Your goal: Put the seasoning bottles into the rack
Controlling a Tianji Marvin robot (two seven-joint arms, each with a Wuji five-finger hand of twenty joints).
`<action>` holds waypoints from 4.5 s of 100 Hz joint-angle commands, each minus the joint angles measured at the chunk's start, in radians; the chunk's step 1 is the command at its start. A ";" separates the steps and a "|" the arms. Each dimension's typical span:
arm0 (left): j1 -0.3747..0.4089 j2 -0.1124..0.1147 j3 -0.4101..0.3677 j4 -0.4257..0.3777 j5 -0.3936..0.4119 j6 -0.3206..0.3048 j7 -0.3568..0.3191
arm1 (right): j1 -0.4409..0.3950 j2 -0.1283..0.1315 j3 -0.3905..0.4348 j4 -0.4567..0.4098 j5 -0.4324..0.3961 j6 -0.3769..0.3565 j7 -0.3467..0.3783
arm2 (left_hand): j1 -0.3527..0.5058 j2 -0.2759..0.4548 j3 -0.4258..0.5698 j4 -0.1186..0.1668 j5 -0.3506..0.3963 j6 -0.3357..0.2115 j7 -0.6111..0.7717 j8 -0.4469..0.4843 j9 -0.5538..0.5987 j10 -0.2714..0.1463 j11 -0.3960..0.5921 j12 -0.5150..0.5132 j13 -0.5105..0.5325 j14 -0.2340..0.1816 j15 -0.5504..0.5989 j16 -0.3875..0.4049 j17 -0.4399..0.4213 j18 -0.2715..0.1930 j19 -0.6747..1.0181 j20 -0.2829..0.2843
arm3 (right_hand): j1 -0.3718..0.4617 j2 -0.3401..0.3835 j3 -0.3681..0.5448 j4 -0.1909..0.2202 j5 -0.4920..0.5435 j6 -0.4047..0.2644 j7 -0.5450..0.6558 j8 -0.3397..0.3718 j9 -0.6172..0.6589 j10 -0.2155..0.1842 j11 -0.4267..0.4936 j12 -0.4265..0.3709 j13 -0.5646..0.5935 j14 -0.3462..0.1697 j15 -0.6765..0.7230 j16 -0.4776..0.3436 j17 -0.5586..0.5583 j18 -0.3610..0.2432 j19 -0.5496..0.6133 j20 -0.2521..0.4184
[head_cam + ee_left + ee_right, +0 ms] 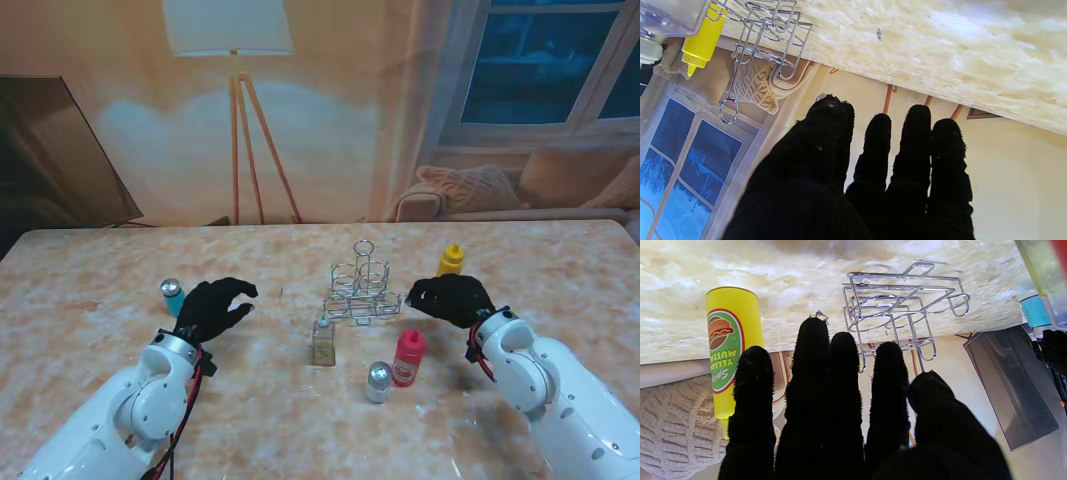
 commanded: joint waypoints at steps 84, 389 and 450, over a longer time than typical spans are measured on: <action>-0.002 0.000 0.000 0.003 -0.008 -0.006 -0.027 | 0.033 0.013 0.066 -0.061 -0.029 -0.137 0.102 | -0.070 -0.063 0.117 -0.006 -0.009 -0.016 -0.020 -0.002 -0.003 -0.023 -0.015 0.000 -0.014 0.010 -0.012 0.022 -0.021 0.016 -0.025 -0.003 | 0.016 -0.053 0.037 -0.024 -0.057 0.026 -0.005 -0.043 -0.025 -0.011 -0.008 0.017 -0.007 -0.022 -0.022 0.019 0.004 -0.010 0.001 0.015; 0.014 0.013 -0.025 -0.016 0.041 -0.025 -0.058 | 0.064 0.082 -0.008 -0.106 0.088 -0.385 0.497 | -0.237 -0.142 0.361 0.023 -0.020 -0.022 -0.042 -0.045 -0.032 -0.057 -0.036 -0.014 -0.028 -0.001 -0.032 0.015 -0.029 0.017 -0.052 0.002 | -0.251 -0.675 0.747 -0.157 -0.090 -0.161 -0.005 0.154 -0.099 -0.195 0.033 0.164 0.041 -0.236 -0.023 0.129 0.061 -0.165 -0.128 0.023; 0.017 0.013 -0.027 -0.020 0.046 -0.024 -0.055 | 0.077 0.078 -0.028 -0.089 0.131 -0.357 0.496 | -0.234 -0.146 0.362 0.018 -0.020 -0.023 -0.036 -0.041 -0.034 -0.057 -0.035 -0.015 -0.028 -0.001 -0.032 0.015 -0.028 0.016 -0.052 0.000 | -0.093 -0.697 0.706 -0.249 0.013 -0.325 0.217 0.101 0.059 -0.224 0.094 0.349 0.127 -0.269 0.191 0.254 0.119 -0.178 -0.104 0.059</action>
